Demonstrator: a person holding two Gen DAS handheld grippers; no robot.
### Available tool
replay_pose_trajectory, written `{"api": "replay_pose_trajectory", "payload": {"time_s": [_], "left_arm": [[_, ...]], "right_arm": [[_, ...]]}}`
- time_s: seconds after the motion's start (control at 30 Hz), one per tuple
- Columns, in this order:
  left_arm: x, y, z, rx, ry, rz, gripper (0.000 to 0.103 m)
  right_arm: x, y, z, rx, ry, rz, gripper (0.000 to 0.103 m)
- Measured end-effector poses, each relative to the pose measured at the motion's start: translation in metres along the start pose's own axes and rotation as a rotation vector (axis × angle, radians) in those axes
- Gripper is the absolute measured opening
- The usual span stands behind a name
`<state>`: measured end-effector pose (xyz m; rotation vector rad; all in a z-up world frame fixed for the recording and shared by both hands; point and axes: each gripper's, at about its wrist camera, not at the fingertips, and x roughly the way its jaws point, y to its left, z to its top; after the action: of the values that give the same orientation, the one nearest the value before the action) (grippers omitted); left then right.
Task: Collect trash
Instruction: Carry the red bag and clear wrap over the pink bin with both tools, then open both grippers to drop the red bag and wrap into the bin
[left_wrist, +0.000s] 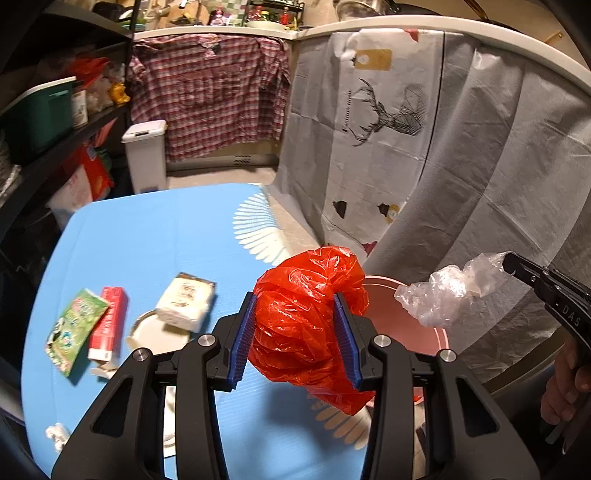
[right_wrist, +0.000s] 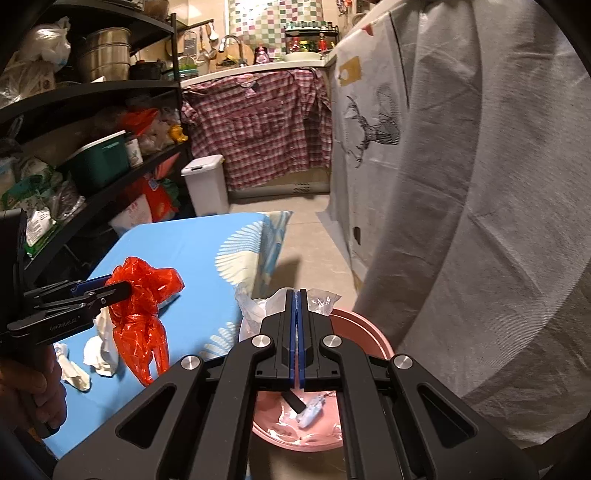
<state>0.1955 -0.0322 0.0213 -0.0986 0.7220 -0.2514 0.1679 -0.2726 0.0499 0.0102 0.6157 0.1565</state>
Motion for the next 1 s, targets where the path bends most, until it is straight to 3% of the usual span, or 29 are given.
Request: {"api": "replay_pose_trajectory", "payload": {"time_s": [0.47, 0.93, 1.0], "left_arm": [[0.039, -0.042, 0.007, 0.035, 0.031, -0.055, 0.041], [0.058, -0.064, 0.013, 0.054, 0.045, -0.086, 0.042], [0.06, -0.067, 0.013, 0.059, 0.045, -0.088, 0.043]], "right_arm": [[0.012, -0.028, -0.001, 0.072, 0.031, -0.044, 0.001], [0.023, -0.033, -0.002, 0.092, 0.052, -0.056, 0.001], [0.024, -0.035, -0.003, 0.097, 0.054, -0.069, 0.005]]}}
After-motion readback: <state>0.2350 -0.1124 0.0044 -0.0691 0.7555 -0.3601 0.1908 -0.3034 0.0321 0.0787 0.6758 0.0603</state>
